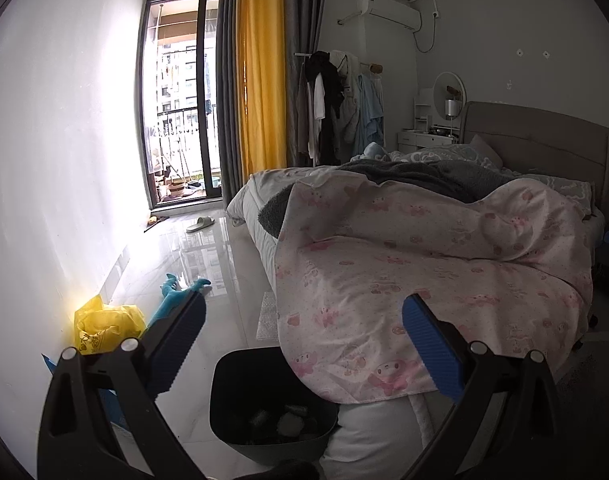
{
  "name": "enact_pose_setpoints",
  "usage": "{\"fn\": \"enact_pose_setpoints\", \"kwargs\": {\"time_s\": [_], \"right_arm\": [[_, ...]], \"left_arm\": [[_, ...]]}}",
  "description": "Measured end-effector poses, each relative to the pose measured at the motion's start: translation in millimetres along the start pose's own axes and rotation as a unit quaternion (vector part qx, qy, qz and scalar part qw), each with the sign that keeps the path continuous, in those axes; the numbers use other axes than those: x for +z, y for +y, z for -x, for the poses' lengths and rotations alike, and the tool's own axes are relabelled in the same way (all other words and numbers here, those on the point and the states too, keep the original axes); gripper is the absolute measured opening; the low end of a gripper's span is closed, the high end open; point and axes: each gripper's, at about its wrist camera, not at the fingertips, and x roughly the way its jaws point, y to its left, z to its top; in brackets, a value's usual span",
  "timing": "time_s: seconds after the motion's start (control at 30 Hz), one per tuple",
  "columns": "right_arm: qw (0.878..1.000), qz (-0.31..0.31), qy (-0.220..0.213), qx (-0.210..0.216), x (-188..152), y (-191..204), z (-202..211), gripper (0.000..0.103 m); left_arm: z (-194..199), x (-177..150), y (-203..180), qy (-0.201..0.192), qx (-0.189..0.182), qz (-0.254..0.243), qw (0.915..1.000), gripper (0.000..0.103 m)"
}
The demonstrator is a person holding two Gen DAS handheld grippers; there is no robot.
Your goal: Collect trash
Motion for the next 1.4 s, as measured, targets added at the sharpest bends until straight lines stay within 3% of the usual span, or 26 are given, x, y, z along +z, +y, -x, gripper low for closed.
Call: {"fn": "enact_pose_setpoints", "kwargs": {"time_s": [0.37, 0.5, 0.8, 1.4], "right_arm": [[1.000, 0.019, 0.011, 0.013, -5, 21, -12, 0.100], [0.999, 0.031, 0.016, 0.011, -5, 29, -14, 0.100], [0.999, 0.031, 0.016, 0.011, -5, 29, -14, 0.100], [1.000, 0.021, 0.013, 0.008, -8, 27, -13, 0.100]], "left_arm": [[-7, -15, -4, 0.012, -0.025, 0.016, 0.9995, 0.100], [-9, -15, -3, 0.018, -0.011, 0.023, 0.9995, 0.100], [-8, -13, 4, 0.020, -0.017, 0.048, 0.9985, 0.100], [-10, -11, 5, 0.019, -0.015, 0.041, 0.9989, 0.100]]}}
